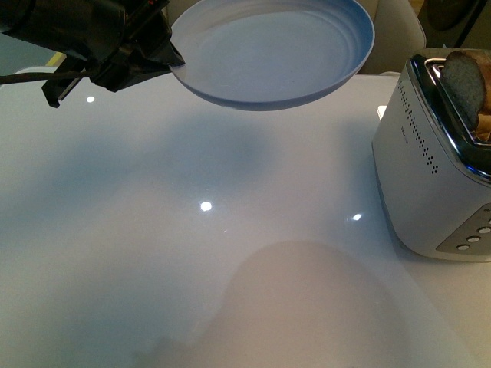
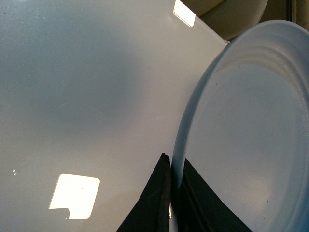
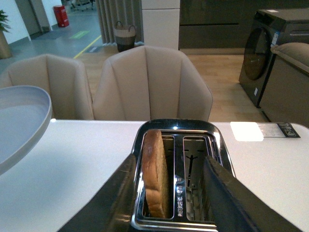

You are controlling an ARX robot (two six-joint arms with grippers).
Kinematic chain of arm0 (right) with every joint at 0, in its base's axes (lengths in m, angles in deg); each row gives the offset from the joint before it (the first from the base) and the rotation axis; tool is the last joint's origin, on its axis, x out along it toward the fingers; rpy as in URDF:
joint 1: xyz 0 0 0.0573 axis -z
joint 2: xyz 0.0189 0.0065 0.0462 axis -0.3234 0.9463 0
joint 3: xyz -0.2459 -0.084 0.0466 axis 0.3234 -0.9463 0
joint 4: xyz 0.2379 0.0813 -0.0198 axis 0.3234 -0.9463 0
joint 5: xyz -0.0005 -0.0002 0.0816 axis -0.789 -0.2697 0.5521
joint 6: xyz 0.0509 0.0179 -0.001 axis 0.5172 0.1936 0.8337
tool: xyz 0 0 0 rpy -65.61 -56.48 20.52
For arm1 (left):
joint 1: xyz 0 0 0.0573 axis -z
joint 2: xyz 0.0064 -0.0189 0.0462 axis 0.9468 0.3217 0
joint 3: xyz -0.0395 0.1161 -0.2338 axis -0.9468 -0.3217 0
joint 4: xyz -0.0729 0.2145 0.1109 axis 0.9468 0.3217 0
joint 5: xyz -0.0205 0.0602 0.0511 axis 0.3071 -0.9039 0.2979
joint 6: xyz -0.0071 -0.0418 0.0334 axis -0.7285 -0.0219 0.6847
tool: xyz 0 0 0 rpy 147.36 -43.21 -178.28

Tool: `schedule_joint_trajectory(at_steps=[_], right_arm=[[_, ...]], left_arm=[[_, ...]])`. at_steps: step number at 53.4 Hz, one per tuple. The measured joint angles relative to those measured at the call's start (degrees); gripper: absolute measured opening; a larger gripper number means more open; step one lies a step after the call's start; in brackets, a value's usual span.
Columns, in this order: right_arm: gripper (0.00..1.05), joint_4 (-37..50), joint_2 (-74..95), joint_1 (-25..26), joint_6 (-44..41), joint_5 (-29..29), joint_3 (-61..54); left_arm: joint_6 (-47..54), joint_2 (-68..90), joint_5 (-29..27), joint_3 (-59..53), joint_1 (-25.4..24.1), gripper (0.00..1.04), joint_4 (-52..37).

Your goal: Left arm holds plate, right arm toasts bread

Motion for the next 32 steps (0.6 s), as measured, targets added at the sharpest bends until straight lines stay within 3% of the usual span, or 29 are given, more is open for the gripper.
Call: schedule_joint_trajectory(at_steps=[6,12,32], right_arm=[[0.18,1.4,-3.0,0.0,-0.1,-0.3,-3.4],[0.02,-0.2,-5.2,-0.1,-0.1,-0.3,-5.4],[0.02,-13.5,-21.7,-0.1,-0.2,-0.3,-8.1]], left_arm=[[0.0,0.0,0.0,0.0,0.0,0.03,0.0],[0.0,0.0,0.0,0.0,0.0,0.03,0.0],[-0.1,0.0,0.0,0.0,0.0,0.03,0.0]])
